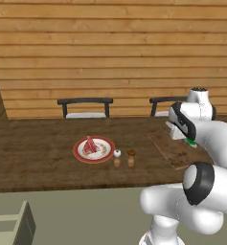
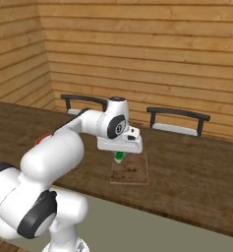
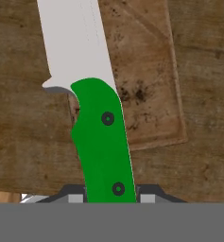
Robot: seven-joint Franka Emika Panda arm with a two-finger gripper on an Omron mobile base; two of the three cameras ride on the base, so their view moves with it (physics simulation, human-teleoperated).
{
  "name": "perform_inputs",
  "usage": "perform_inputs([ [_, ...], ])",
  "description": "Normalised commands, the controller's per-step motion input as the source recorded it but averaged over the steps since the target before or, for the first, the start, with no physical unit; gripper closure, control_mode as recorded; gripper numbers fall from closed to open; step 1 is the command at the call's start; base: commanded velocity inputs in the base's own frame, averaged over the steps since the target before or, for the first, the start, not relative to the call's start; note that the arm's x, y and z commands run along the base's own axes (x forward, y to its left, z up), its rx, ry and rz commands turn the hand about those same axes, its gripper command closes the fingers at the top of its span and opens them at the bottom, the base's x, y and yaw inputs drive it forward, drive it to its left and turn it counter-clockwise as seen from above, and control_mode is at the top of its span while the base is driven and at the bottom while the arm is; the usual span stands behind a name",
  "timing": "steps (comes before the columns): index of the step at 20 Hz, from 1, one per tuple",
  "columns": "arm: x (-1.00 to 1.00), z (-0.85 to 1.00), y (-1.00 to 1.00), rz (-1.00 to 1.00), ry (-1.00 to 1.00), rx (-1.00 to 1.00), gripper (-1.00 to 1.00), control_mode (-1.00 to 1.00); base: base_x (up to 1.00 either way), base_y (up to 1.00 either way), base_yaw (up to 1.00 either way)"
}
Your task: Pick up the knife from the drawer and place it on the cutting board. Then place the meat from the plate to the cutting board.
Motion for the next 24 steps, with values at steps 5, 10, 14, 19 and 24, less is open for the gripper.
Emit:
perform_inputs([
  [5,0.01,-0.04,0.00,0.00,0.02,0.00,1.00,-1.00,0.00,0.00,0.00],
  [10,0.29,-0.61,0.00,0.00,0.18,0.01,1.00,-1.00,0.00,0.00,0.00],
  [14,0.34,-0.62,-0.01,0.00,0.18,0.03,1.00,-1.00,0.00,0.00,0.00],
  [19,0.50,-0.33,-0.02,0.04,0.05,0.00,1.00,-1.00,0.00,0.00,0.00],
  [24,0.49,-0.01,-0.27,0.12,-0.01,0.00,1.00,-1.00,0.00,0.00,0.00],
])
